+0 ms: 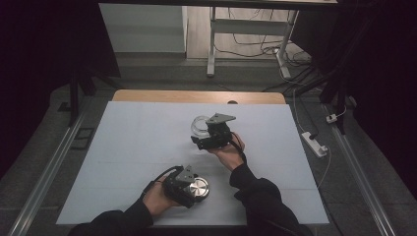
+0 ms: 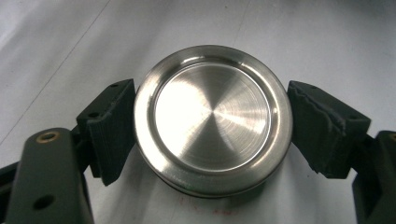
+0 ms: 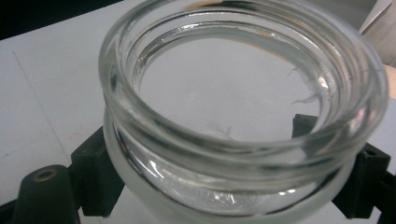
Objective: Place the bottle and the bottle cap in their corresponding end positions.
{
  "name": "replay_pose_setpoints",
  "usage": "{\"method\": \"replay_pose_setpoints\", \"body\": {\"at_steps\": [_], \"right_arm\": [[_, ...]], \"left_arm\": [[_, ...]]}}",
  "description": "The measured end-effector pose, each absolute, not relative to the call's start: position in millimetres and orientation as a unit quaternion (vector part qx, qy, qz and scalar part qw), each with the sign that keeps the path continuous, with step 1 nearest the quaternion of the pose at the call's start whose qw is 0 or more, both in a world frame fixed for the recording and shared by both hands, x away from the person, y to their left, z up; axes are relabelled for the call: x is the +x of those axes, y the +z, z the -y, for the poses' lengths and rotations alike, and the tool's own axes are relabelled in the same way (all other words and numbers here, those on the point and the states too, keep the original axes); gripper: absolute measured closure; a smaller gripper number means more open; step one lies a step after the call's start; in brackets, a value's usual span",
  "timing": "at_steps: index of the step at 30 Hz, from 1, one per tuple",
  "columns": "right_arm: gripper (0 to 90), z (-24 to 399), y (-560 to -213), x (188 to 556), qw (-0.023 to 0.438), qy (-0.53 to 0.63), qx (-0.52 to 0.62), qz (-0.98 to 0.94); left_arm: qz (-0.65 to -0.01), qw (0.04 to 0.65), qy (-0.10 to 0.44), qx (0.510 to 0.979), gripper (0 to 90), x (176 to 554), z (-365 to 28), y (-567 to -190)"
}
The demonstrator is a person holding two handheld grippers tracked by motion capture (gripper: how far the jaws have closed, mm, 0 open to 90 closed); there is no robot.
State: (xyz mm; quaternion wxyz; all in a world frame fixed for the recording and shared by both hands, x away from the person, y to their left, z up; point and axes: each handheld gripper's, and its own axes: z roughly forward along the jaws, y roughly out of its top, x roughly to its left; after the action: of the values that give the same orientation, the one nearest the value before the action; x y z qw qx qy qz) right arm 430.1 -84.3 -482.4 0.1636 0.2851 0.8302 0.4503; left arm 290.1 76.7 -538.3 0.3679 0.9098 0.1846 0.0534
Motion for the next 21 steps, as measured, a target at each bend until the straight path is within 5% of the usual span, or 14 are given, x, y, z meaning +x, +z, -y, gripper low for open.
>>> {"method": "replay_pose_setpoints", "body": {"at_steps": [21], "right_arm": [[15.0, 74.2, -503.1, 444.5, 0.168, 0.429, 0.282, -0.841]], "left_arm": [[-0.184, 0.370, 0.055, 0.909, 20.5, 289.9, -77.2, -539.1]]}}
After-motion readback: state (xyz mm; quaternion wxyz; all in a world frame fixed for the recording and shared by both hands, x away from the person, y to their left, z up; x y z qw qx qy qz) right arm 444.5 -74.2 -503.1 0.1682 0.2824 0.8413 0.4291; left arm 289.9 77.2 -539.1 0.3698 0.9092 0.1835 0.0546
